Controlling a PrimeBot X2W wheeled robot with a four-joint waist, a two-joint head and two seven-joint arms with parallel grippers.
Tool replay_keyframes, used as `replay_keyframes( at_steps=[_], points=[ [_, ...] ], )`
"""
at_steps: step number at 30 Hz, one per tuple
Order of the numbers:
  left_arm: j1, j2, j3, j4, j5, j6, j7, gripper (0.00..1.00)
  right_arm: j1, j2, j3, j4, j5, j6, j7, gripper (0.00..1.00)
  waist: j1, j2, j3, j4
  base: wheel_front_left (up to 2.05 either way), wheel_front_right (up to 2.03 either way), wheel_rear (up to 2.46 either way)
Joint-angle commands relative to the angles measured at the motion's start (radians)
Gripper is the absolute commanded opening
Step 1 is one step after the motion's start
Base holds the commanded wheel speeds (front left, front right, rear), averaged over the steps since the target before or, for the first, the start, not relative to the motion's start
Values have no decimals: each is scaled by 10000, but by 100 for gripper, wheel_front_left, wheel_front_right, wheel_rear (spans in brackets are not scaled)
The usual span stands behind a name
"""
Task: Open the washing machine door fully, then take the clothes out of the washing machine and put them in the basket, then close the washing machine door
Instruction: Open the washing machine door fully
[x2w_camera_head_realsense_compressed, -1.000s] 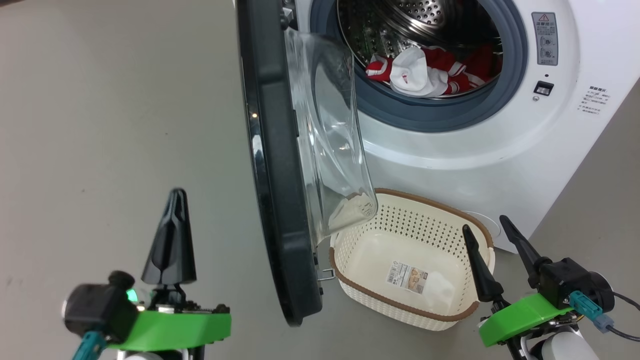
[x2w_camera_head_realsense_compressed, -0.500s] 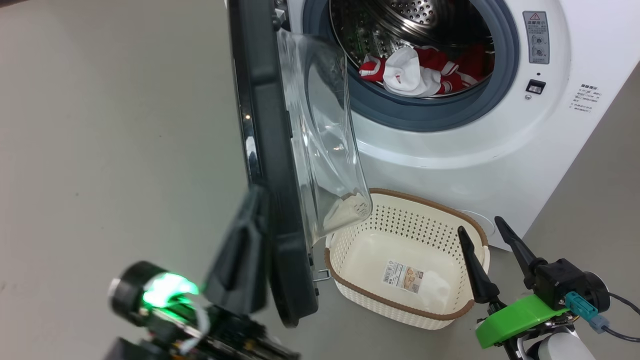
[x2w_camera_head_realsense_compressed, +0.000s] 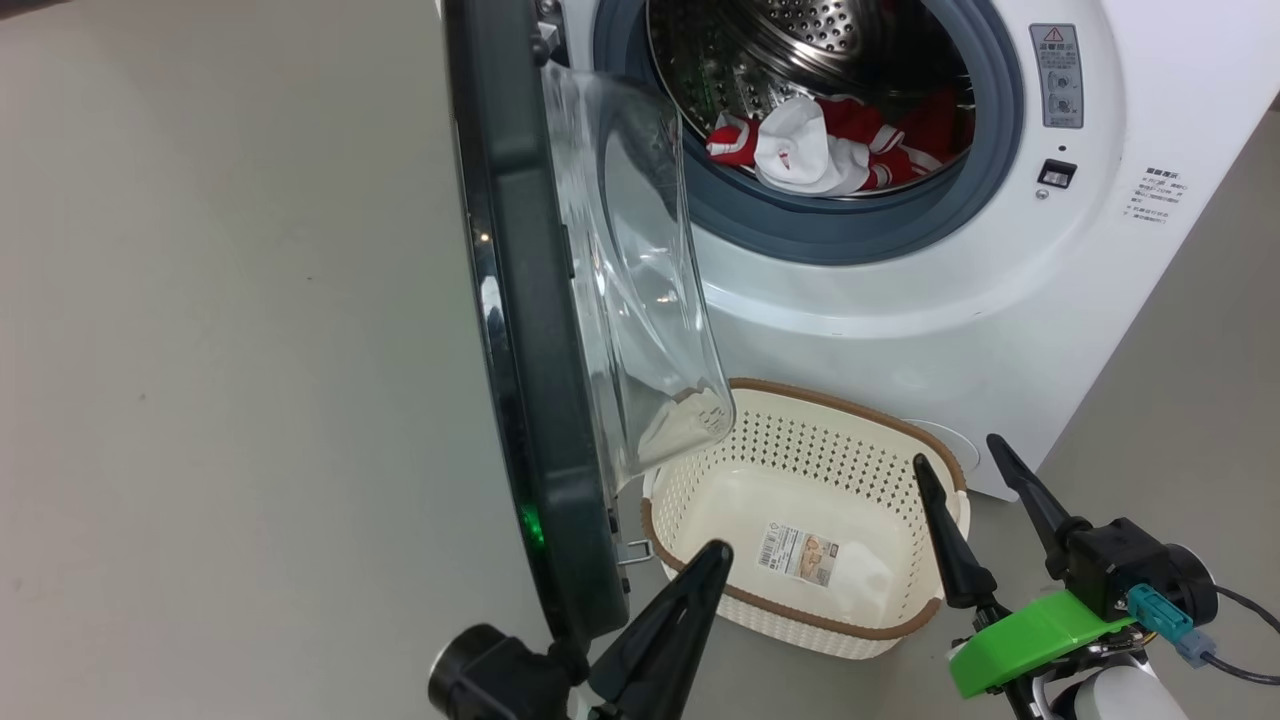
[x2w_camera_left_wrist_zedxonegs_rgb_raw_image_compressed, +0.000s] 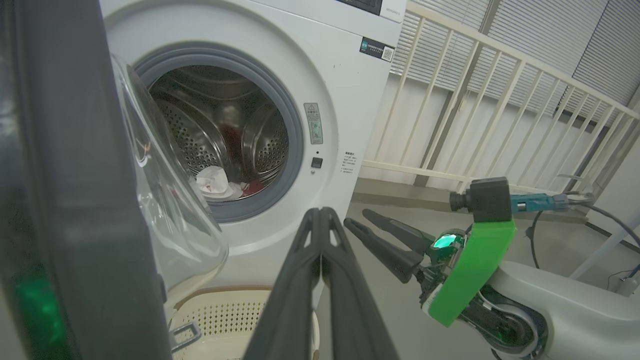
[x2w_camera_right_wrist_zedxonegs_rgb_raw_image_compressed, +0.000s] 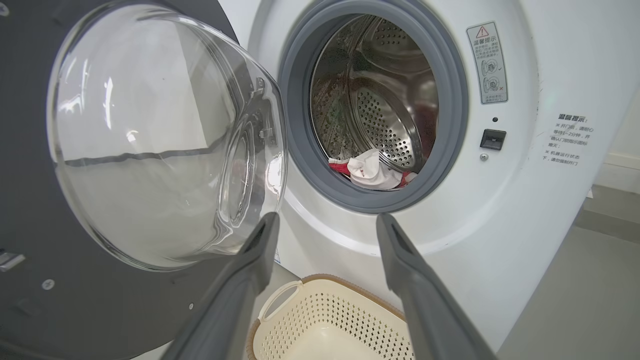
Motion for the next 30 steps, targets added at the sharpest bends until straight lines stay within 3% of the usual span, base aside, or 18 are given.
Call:
replay_keyframes(
  at_steps=[1,7,14,30],
  points=[
    [-141,16,271,170,-237,-29,95,0,-120,10,262,-209,-12,33,-65,100,0,0,11,-28,0,0,0],
    [-440,16,530,1811,-596,152,160,0,-153,10,270,-190,-50,33,-65,100,0,0,73,-101,0,0,0],
    [-734,19,832,2709,-615,411,-149,0,-177,10,258,-185,-47,33,-65,100,0,0,110,-147,0,0,0],
    [-788,144,1420,2865,-693,1106,-597,0,-205,11,143,-198,-45,33,-65,100,0,0,213,39,0,0,0]
  ],
)
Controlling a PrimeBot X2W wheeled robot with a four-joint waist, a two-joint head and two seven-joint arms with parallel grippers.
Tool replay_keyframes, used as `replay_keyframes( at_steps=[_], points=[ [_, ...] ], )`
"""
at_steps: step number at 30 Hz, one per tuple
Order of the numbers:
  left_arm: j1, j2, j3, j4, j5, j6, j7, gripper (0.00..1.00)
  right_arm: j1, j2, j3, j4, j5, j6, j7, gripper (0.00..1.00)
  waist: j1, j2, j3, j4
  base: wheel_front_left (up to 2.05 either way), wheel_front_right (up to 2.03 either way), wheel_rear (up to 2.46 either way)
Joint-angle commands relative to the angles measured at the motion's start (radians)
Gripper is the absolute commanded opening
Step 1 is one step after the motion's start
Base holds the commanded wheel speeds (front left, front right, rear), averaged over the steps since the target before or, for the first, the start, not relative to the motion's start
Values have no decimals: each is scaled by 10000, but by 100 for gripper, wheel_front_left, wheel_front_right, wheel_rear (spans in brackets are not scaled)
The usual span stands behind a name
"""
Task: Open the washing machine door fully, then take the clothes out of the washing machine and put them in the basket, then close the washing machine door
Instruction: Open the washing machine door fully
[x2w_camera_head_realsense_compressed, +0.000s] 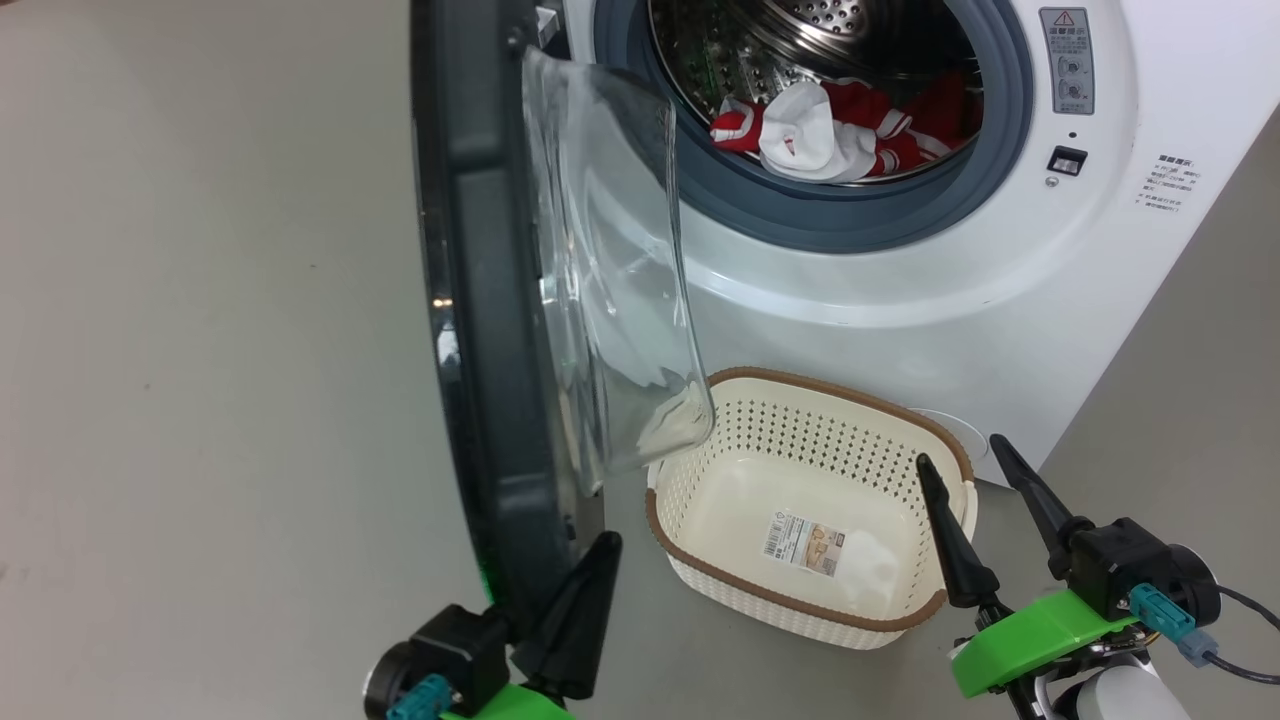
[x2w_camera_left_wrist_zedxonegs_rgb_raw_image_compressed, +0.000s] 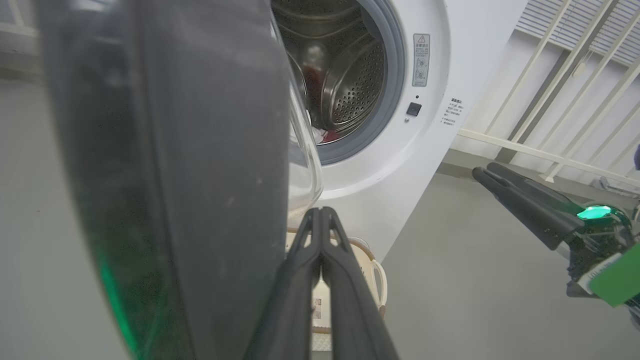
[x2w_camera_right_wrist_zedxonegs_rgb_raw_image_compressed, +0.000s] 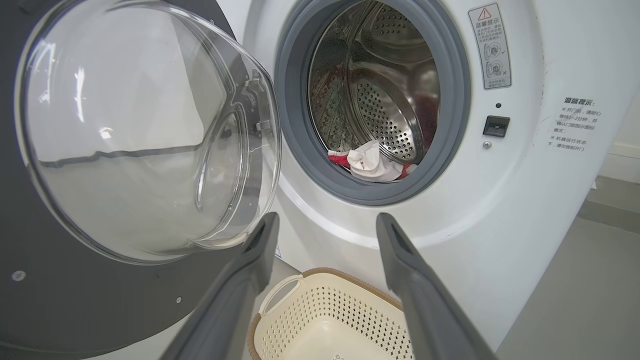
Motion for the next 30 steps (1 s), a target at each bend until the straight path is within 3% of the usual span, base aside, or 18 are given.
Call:
replay_keyframes(
  at_steps=[1,23,30],
  points=[
    [-291,177,622,-238,-121,246,-148,0,-209,11,182,-228,-25,33,-65,100,0,0,4,10,0,0,0],
    [-550,720,2704,749,-630,924,-950,0,-340,11,127,-307,-111,33,-65,100,0,0,287,-137,0,0,0],
    [-795,775,3848,860,-560,993,-1008,0,-393,-78,89,-410,-169,33,-65,100,0,0,522,-192,0,0,0]
  ],
)
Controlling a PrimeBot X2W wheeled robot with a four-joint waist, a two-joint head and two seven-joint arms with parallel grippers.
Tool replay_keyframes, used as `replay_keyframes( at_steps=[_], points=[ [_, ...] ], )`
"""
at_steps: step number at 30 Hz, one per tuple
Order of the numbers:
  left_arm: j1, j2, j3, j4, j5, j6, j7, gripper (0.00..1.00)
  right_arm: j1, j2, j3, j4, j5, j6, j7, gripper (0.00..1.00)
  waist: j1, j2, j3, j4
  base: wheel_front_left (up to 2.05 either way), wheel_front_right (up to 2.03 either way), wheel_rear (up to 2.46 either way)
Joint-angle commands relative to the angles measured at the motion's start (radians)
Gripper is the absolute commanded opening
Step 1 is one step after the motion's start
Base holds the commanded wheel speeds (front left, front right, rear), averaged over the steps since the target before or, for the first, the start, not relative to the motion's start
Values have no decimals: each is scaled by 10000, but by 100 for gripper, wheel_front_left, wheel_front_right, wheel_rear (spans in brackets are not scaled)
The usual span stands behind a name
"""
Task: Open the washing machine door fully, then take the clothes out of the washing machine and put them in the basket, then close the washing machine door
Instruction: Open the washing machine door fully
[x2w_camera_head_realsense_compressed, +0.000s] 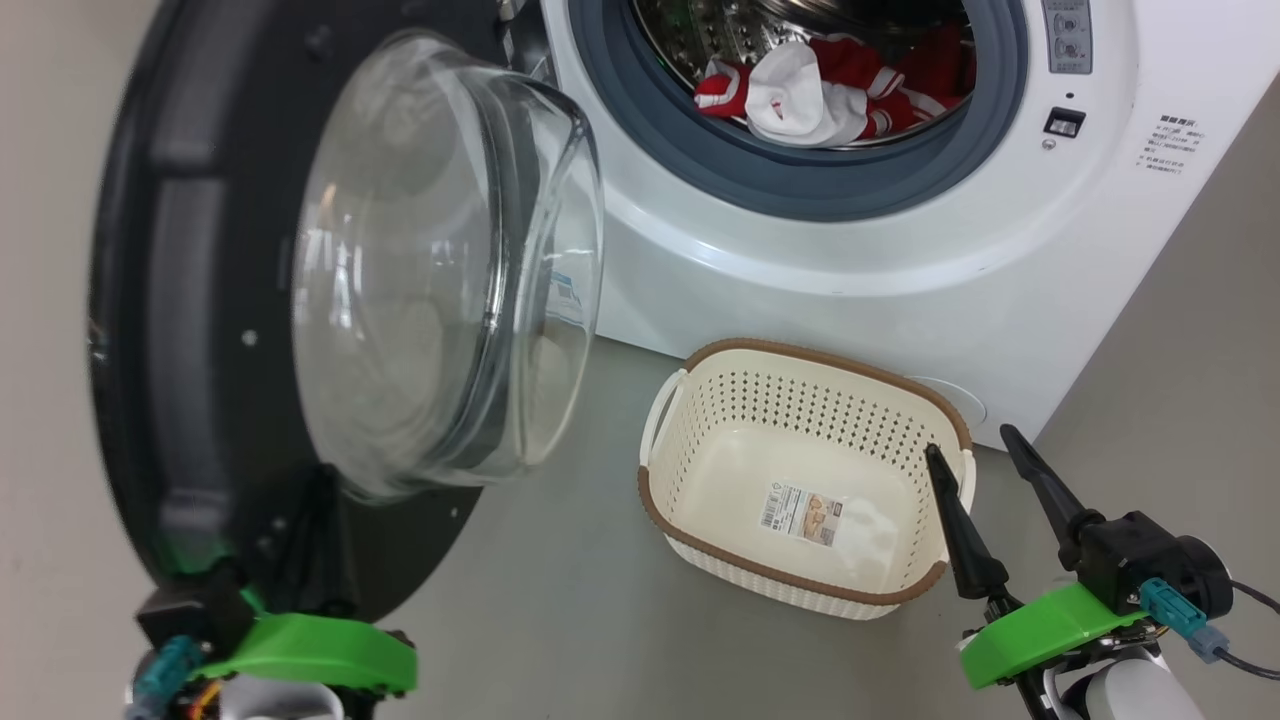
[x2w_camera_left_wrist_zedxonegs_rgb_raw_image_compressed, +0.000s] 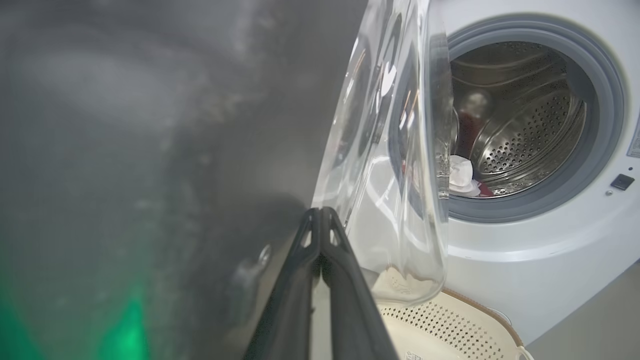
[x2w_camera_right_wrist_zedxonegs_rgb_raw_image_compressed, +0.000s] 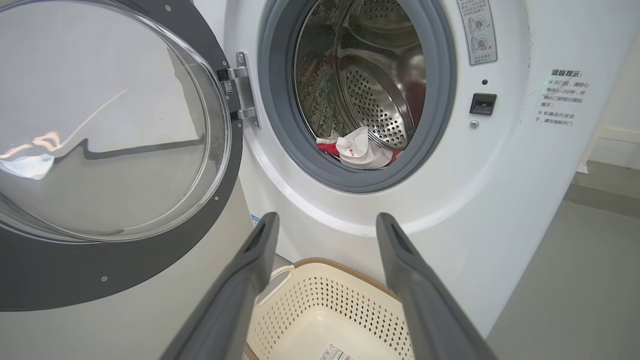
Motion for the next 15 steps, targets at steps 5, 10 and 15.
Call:
replay_keyframes(
  at_steps=[5,10,15],
  points=[
    [-540,275,1556,-294,280,-54,-135,0,-431,-176,210,-340,-87,33,-65,100,0,0,284,-48,0,0,0],
    [-785,212,2437,-82,565,-302,-136,0,-545,-281,189,-400,-100,33,-65,100,0,0,492,-91,0,0,0],
    [-1102,172,3353,301,806,-575,-136,0,-608,-324,163,-456,-129,33,-65,100,0,0,650,-133,0,0,0]
  ],
)
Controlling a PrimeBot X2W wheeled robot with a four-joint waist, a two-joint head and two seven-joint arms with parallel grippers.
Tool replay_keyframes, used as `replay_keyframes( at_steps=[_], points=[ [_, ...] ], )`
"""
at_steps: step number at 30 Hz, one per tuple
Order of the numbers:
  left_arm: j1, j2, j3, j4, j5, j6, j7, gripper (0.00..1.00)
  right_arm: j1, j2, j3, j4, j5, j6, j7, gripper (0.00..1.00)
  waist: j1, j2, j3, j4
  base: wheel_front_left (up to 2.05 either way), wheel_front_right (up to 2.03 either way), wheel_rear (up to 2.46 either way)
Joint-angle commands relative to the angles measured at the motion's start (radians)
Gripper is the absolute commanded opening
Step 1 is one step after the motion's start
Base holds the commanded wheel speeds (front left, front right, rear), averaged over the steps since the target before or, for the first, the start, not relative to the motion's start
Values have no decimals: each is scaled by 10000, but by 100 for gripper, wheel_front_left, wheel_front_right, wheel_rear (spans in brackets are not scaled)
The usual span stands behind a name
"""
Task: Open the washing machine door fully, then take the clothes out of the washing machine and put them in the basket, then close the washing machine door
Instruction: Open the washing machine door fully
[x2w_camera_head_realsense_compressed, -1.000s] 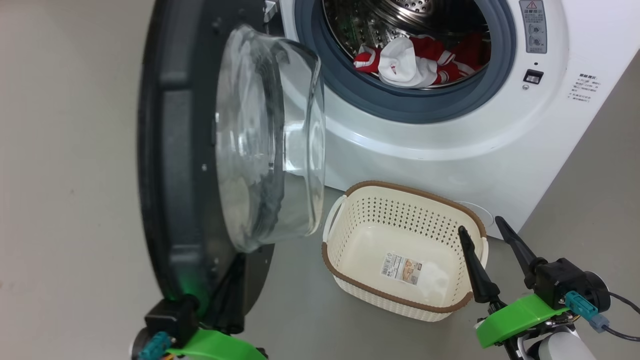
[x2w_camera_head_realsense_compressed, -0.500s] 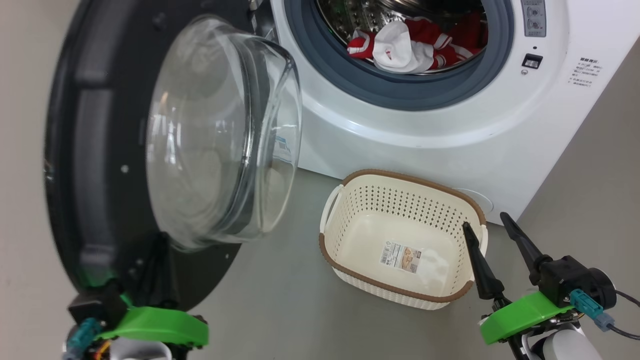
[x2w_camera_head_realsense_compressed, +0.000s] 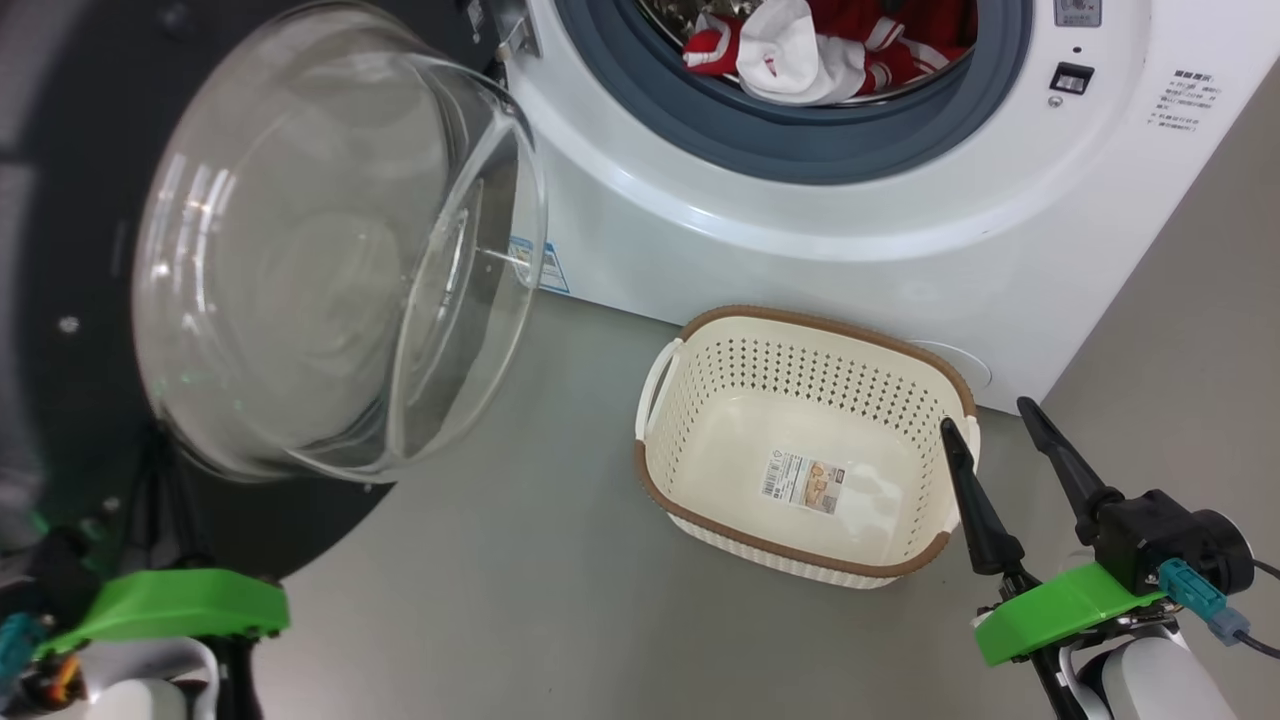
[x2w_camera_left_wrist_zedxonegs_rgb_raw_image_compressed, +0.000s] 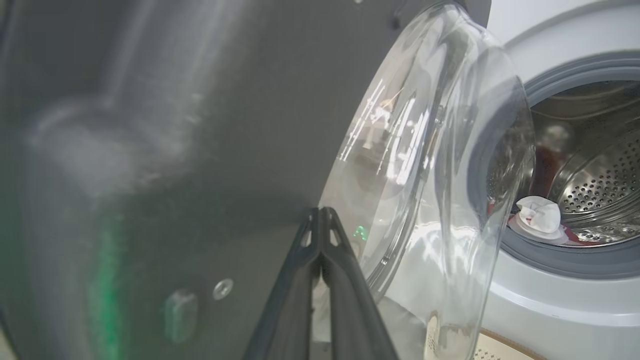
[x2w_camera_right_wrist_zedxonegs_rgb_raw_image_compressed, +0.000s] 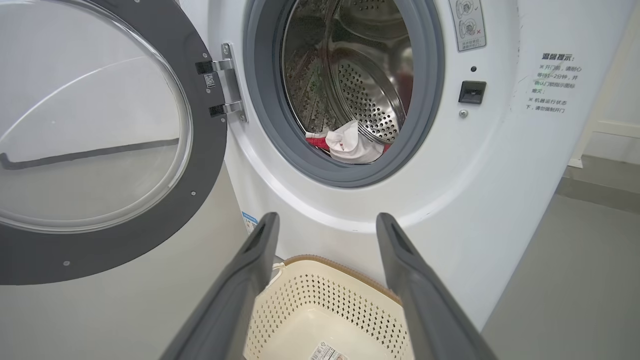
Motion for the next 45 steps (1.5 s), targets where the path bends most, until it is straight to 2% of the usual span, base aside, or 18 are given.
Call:
replay_keyframes(
  at_steps=[1,13,22,27,32,39,43,44,45],
  points=[
    [-447,369,813,-44,136,-26,-121,0,-364,-75,214,-266,-123,33,-65,100,-1,-1,77,-30,0,0,0],
    [-940,295,2726,477,983,-612,-121,0,-473,-137,275,-224,-88,33,-65,100,-1,-1,124,-152,0,0,0],
    [-961,75,3292,416,1667,-1017,-122,0,-452,-127,293,-181,-78,33,-65,100,-1,-1,28,-117,0,0,0],
    [-517,-108,3015,-89,2078,-1157,-122,0,-438,-68,315,-119,-60,33,-65,100,-1,-1,-118,-138,0,0,0],
    [383,-201,2382,-1051,1948,-1017,-122,0,-380,44,328,-170,-53,33,-65,100,-1,-1,-305,-224,0,0,0],
    [2011,-209,751,-2465,1062,-270,-122,0,-206,177,315,-252,-10,33,-65,100,-1,-1,-519,-415,0,0,0],
    [2787,-210,92,-3258,936,155,-122,0,-67,234,314,-362,0,33,-65,100,-1,-1,-657,-569,0,0,0],
    [2958,-210,-58,-3418,908,215,-122,5,-29,244,331,-369,10,33,-65,100,-1,-1,-697,-617,0,0,0],
    [3113,-210,-185,-3570,899,274,-122,31,1,252,334,-369,21,33,-65,100,-1,-1,-729,-668,0,0,0]
  ],
)
